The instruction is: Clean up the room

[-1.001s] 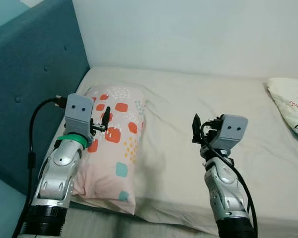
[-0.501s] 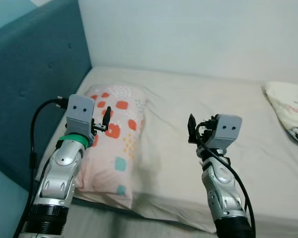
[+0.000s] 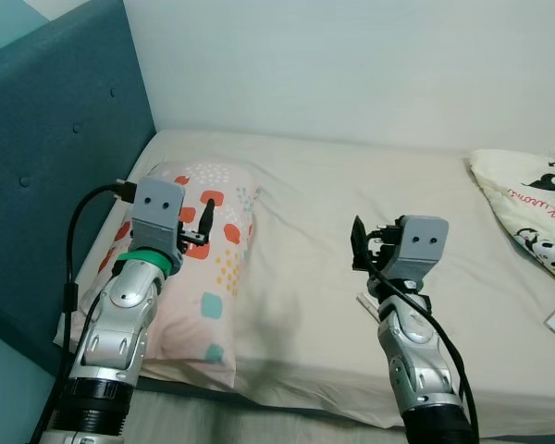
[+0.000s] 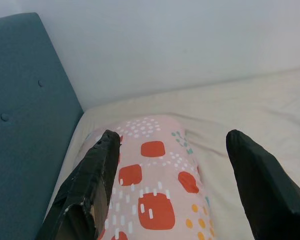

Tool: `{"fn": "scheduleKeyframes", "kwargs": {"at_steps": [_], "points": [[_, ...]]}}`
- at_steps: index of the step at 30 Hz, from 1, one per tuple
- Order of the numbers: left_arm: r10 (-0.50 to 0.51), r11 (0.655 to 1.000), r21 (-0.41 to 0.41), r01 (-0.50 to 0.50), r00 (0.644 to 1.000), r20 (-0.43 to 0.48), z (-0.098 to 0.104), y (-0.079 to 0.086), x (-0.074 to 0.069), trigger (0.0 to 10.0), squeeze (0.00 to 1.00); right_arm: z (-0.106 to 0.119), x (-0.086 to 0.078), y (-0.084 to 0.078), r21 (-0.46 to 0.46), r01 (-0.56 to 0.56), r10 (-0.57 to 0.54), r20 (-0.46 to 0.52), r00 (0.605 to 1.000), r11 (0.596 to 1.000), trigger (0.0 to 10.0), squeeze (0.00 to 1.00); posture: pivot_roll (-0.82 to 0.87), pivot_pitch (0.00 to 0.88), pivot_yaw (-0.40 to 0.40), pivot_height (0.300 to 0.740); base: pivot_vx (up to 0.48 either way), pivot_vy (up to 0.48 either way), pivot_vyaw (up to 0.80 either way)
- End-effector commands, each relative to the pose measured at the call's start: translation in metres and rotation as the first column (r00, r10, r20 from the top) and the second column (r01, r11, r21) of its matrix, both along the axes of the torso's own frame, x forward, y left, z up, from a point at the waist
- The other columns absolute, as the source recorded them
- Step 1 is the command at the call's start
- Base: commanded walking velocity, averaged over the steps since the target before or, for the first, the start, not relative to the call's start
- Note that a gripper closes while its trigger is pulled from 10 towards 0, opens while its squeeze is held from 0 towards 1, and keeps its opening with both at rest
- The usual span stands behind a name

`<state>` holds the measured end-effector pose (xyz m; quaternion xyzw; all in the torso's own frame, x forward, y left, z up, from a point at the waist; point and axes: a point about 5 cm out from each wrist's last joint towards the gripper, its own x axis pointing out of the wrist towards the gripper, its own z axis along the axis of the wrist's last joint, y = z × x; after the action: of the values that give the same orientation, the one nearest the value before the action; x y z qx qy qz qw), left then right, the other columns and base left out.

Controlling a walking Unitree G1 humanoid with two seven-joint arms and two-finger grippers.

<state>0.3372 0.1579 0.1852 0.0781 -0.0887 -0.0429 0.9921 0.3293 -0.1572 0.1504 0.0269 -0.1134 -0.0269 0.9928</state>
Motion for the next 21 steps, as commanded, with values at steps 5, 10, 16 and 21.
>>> {"fn": "scheduleKeyframes", "kwargs": {"at_steps": [5, 10, 16, 21], "points": [[0.013, 1.000, 0.014, -0.013, 1.000, 0.001, -0.0035, 0.0023, 0.0003, 10.0, 0.00, -0.0038, 0.0001, -0.0002, -0.002, 0.000, 0.000, -0.014, 1.000, 1.000, 10.0, 0.00, -0.02, 0.044, 0.045, 0.734, 0.000, -0.067, 0.00], [0.010, 1.000, 0.020, -0.010, 1.000, 0.007, -0.0029, 0.0009, 0.0008, 10.0, 0.00, -0.0038, 0.0003, -0.0004, -0.003, 0.000, 0.000, -0.014, 1.000, 1.000, 10.0, 0.00, -0.02, 0.045, 0.044, 0.734, 0.097, -0.396, 0.00], [0.009, 1.000, 0.008, -0.009, 1.000, 0.007, -0.0023, -0.0004, 0.0015, 10.0, 0.00, -0.0036, 0.0004, -0.0009, -0.004, 0.002, -0.002, -0.014, 1.000, 1.000, 10.0, 0.00, -0.02, 0.045, 0.044, 0.734, 0.000, -0.425, 0.00], [0.009, 1.000, 0.005, -0.010, 1.000, 0.008, -0.0021, -0.0004, 0.0019, 10.0, 0.00, -0.0038, 0.0003, -0.0011, -0.004, 0.003, -0.003, -0.015, 1.000, 1.000, 10.0, 0.00, -0.02, 0.045, 0.045, 0.734, 0.000, -0.415, 0.00]]}}
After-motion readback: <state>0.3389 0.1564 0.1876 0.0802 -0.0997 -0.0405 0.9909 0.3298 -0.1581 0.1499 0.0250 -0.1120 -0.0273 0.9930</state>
